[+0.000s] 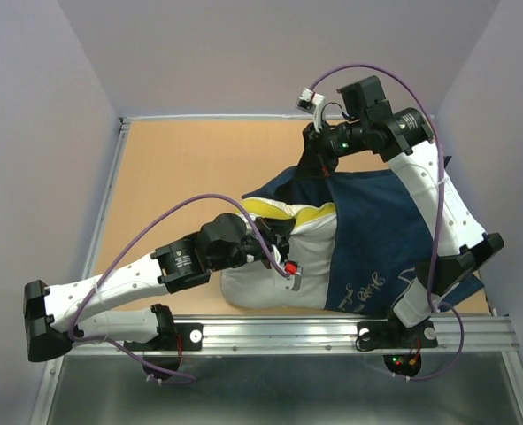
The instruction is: Put the pillow into the pillowcase
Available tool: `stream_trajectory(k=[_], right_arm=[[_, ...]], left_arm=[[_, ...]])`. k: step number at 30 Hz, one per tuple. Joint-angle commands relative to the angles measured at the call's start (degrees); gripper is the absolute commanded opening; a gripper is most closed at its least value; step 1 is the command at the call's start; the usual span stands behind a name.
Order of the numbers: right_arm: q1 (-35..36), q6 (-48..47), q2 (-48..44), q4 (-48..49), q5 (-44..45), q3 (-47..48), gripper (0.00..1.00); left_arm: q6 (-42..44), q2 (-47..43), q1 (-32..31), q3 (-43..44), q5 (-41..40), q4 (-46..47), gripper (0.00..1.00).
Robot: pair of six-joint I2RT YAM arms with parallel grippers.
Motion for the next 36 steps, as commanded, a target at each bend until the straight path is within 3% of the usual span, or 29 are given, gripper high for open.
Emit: stream_trajectory(k=[1,6,11,15,20,24,28,36], right_arm=[[0.23,7.56,0.82,10.31,-5.26,6.19,0.0],[0.23,11.06,0.21,13.28,-6.12,6.29,0.0],[3.64,21.08,-2.42,24.79,-6.23,-4.33,0.01],[10.5,30.47,-2.96,36.11,1.65,-7.69,0.01],[11.57,39.46,-0.77,42.47,9.14,-9.79,0.01],[11.39,35.53,4.05,44.75,19.66,-10.94,0.01],[9.99,31.58,10.04,48.26,24.6,-8.05,0.01],[6.65,26.55,27.62,51.09,19.88,0.04,0.01]], left_arm=[[2.41,-0.52,-1.29,-0.48,1.6,7.08,0.0],[2.33,0.44,-1.12,-1.27,-2.34,12.25,0.0],[-2.07,8.08,1.34,1.98,-2.45,19.98,0.0],[-3.2,15.45,5.28,5.04,1.49,26.58,0.0],[-6.81,21.18,11.18,8.4,5.2,26.59,0.0],[-8.3,20.75,11.8,2.27,5.29,26.59,0.0],[-14.35,21.62,12.33,-4.59,0.39,27.2,0.0],[-27.28,29.79,15.14,-8.4,-8.94,21.94,0.0]])
